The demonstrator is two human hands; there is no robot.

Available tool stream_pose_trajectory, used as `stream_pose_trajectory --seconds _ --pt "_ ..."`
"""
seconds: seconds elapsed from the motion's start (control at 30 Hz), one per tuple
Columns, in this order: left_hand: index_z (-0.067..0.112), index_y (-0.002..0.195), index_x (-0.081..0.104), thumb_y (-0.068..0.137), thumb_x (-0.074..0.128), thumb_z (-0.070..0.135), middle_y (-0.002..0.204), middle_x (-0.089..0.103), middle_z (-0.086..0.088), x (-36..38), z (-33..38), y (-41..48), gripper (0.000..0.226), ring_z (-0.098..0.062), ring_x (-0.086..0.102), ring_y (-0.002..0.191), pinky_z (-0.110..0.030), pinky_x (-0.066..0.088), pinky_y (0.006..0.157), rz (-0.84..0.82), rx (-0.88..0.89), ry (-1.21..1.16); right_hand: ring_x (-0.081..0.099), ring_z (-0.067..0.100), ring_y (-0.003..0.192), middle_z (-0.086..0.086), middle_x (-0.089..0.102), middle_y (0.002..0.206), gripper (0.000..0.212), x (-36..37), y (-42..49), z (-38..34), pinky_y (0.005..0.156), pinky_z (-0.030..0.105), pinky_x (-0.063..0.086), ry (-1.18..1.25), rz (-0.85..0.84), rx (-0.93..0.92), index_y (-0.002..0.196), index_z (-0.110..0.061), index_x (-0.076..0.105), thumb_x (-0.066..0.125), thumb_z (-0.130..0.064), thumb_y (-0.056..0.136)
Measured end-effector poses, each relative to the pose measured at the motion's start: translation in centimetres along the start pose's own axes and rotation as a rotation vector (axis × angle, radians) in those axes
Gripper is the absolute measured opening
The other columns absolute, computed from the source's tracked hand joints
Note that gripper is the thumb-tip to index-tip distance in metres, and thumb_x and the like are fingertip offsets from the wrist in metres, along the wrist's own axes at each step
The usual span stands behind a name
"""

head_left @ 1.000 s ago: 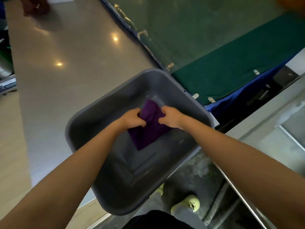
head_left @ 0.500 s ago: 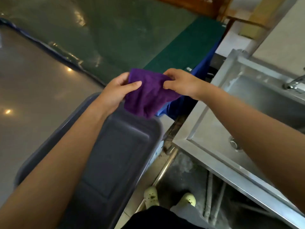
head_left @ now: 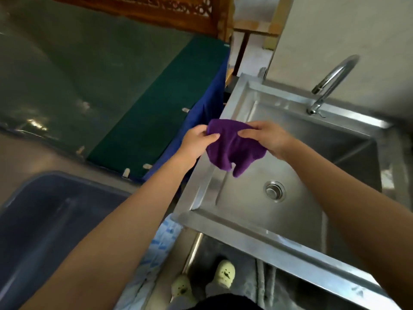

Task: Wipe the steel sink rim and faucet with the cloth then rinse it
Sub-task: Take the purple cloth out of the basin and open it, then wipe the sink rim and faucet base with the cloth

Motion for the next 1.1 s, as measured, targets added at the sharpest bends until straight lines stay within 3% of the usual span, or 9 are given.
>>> stream_pose_trajectory --seconds 0.1,0.2,0.33,0.43,0.53,0.63,0.7,0.9,1.1 --pt "0.013 0.103 0.063 0.088 0.058 0.013 0.101 0.066 -0.002 1.6 -2.2 2.3 0.016 -0.021 0.062 0.101 -0.035 0.047 0.09 0.01 -0.008 0.159 0.062 0.024 0.08 0.009 0.067 0.085 0.011 -1.4 1.2 2.8 0.078 0.037 0.052 0.065 0.117 0.005 0.092 -0.015 0.069 0.063 -0.014 0.083" --pt "0.018 0.121 0.06 0.093 0.048 0.017 0.123 0.063 0.001 1.6 -4.7 3.9 0.031 -0.015 0.056 0.116 -0.027 0.042 0.097 0.102 0.096 0.397 0.059 0.022 0.077 0.009 0.064 0.081 0.012 -1.9 2.5 5.3 0.073 0.033 0.049 0.144 0.255 0.024 0.092 -0.012 0.068 0.062 -0.016 0.083" --pt "0.013 0.145 0.028 0.099 0.035 0.031 0.156 0.022 -0.01 1.4 -9.3 7.1 0.05 -0.026 0.021 0.143 -0.04 0.021 0.116 -0.05 0.212 0.964 0.058 0.025 0.07 0.015 0.061 0.075 0.018 0.7 5.6 9.2 0.063 0.035 0.048 0.18 0.379 0.071 0.082 -0.002 0.066 0.063 -0.019 0.082" --pt "0.015 0.149 0.002 0.095 0.012 0.05 0.159 -0.003 -0.007 1.9 -12.9 8.5 0.065 -0.024 0.001 0.147 -0.045 0.009 0.118 -0.106 0.138 1.307 0.063 0.033 0.098 0.018 0.067 0.105 0.024 4.5 9.0 11.8 0.089 0.044 0.051 0.189 0.391 0.057 0.095 -0.005 0.068 0.061 -0.024 0.083" --pt "0.013 0.148 0.004 0.09 0.003 0.047 0.159 0.0 -0.007 2.2 -14.9 8.4 0.067 -0.023 0.003 0.147 -0.042 0.011 0.119 -0.046 0.206 1.32 0.037 0.026 0.134 0.007 0.045 0.145 0.037 7.6 11.1 13.5 0.117 0.04 0.023 0.031 0.282 -0.053 0.117 -0.009 0.064 0.047 -0.032 0.094" --pt "0.009 0.148 0.007 0.096 0.021 0.031 0.158 0.005 -0.01 2.0 -15.4 8.7 0.058 -0.025 0.006 0.146 -0.046 0.02 0.117 -0.031 0.261 1.327 0.006 0.026 0.147 0.002 0.019 0.157 0.06 9.0 11.8 15.9 0.121 0.037 0.005 -0.373 0.213 -0.187 0.137 -0.017 0.046 0.021 -0.052 0.094" --pt "0.009 0.147 0.012 0.098 0.012 0.036 0.157 0.011 -0.01 2.0 -15.3 8.7 0.056 -0.026 0.011 0.145 -0.045 0.022 0.116 -0.015 0.279 1.295 -0.005 0.028 0.147 0.004 0.009 0.159 0.063 8.9 12.6 17.0 0.121 0.04 0.005 -0.513 0.225 -0.202 0.144 -0.018 0.032 0.019 -0.051 0.091" --pt "0.012 0.147 0.015 0.097 0.002 0.047 0.155 0.021 -0.008 2.0 -15.1 8.7 0.062 -0.026 0.021 0.143 -0.047 0.027 0.113 -0.004 0.266 1.31 -0.003 0.036 0.146 0.009 0.005 0.159 0.07 6.4 18.9 16.4 0.121 0.04 0.004 -0.621 0.362 -0.131 0.145 -0.015 0.029 0.011 -0.049 0.087" --pt "0.012 0.147 0.02 0.095 0.0 0.053 0.155 0.024 -0.01 2.4 -14.7 9.5 0.069 -0.027 0.02 0.143 -0.045 0.017 0.114 -0.001 0.274 1.35 -0.007 0.032 0.146 0.005 -0.004 0.16 0.048 3.8 22.3 15.0 0.119 0.035 0.002 -0.462 0.364 -0.129 0.146 -0.017 0.025 0.034 -0.021 0.099"
Point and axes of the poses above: each hand's wrist, its own y-axis towards the middle knuckle, its own x-axis out of the palm, z = x × y, the point moved 1 cm from there along y, towards the middle knuckle
